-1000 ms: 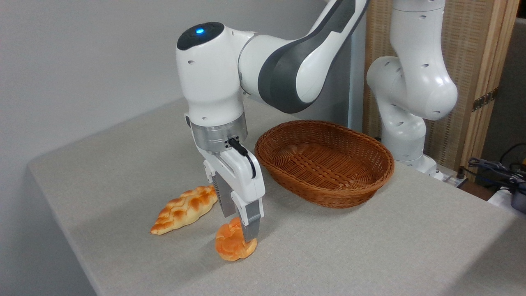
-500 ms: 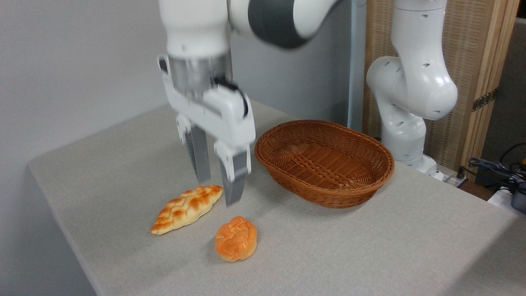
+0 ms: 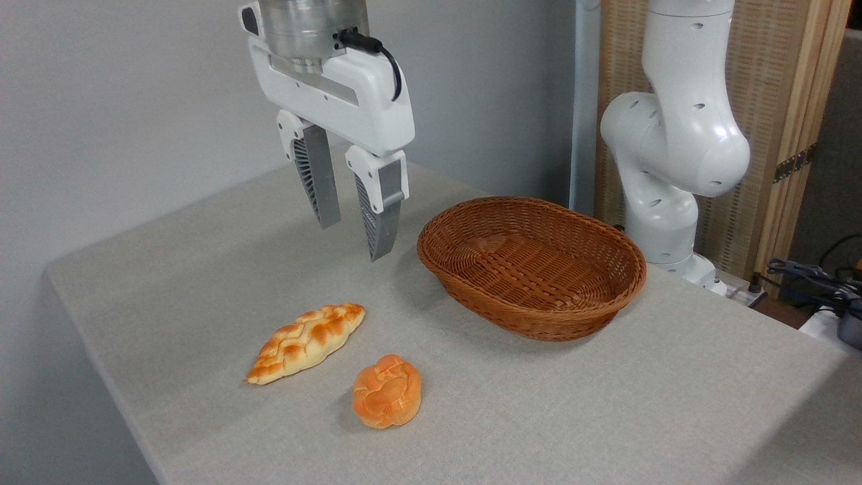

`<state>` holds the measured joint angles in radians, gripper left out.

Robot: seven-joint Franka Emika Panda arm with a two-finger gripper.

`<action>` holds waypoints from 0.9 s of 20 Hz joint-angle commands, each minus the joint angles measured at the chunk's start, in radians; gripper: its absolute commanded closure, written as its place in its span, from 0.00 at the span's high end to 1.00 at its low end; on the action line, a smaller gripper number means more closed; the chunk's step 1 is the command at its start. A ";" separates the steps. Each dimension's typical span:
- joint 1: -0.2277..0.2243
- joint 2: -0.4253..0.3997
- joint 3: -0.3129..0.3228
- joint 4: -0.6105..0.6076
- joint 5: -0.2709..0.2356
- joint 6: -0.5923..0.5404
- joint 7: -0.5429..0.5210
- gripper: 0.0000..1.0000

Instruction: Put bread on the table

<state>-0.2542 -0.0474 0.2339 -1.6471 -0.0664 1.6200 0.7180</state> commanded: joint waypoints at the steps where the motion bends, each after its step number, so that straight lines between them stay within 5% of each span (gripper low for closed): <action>1: 0.084 0.006 -0.060 0.016 -0.021 -0.022 -0.006 1.00; 5: 0.160 0.006 -0.145 0.015 -0.010 -0.031 -0.015 1.00; 9: 0.208 0.006 -0.146 0.016 -0.013 -0.037 -0.011 1.00; 18: 0.231 0.014 -0.226 0.016 -0.010 -0.035 -0.015 1.00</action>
<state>-0.0436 -0.0422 0.0356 -1.6469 -0.0679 1.6114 0.7082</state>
